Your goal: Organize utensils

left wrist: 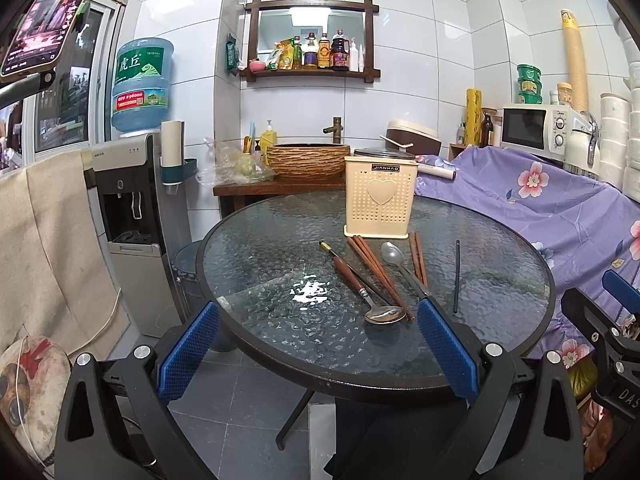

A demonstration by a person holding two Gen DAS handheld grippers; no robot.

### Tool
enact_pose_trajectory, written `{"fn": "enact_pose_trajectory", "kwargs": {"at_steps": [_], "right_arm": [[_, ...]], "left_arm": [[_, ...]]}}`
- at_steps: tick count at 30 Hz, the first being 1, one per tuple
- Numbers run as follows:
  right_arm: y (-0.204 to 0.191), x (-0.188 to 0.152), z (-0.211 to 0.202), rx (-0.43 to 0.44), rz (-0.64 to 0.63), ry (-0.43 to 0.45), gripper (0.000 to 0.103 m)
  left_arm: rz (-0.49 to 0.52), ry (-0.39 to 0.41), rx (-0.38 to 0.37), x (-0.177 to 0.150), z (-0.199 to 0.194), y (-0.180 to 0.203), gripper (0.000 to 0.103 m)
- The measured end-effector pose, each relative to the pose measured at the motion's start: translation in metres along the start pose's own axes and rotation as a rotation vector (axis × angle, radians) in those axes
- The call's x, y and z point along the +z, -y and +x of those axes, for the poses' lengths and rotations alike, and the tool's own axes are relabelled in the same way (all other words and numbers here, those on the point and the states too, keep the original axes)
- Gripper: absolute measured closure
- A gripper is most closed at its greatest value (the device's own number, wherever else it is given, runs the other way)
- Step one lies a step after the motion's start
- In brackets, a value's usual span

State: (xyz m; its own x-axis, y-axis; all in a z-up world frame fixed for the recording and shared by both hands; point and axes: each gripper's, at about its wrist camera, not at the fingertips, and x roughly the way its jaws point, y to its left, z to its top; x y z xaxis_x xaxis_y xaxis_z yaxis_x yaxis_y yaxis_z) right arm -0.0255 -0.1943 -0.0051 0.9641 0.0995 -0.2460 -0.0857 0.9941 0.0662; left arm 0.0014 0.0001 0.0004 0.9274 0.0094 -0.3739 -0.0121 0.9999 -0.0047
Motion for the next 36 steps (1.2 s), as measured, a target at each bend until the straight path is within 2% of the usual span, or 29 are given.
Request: {"fn": "enact_pose_trajectory", "kwargs": {"at_steps": [36], "right_arm": [[-0.0041,-0.0035,0.0018,0.007,0.002,-0.005,0.005]], "left_arm": [[0.002,-0.005,-0.001,-0.0028,-0.0016,0.0014,0.006]]}}
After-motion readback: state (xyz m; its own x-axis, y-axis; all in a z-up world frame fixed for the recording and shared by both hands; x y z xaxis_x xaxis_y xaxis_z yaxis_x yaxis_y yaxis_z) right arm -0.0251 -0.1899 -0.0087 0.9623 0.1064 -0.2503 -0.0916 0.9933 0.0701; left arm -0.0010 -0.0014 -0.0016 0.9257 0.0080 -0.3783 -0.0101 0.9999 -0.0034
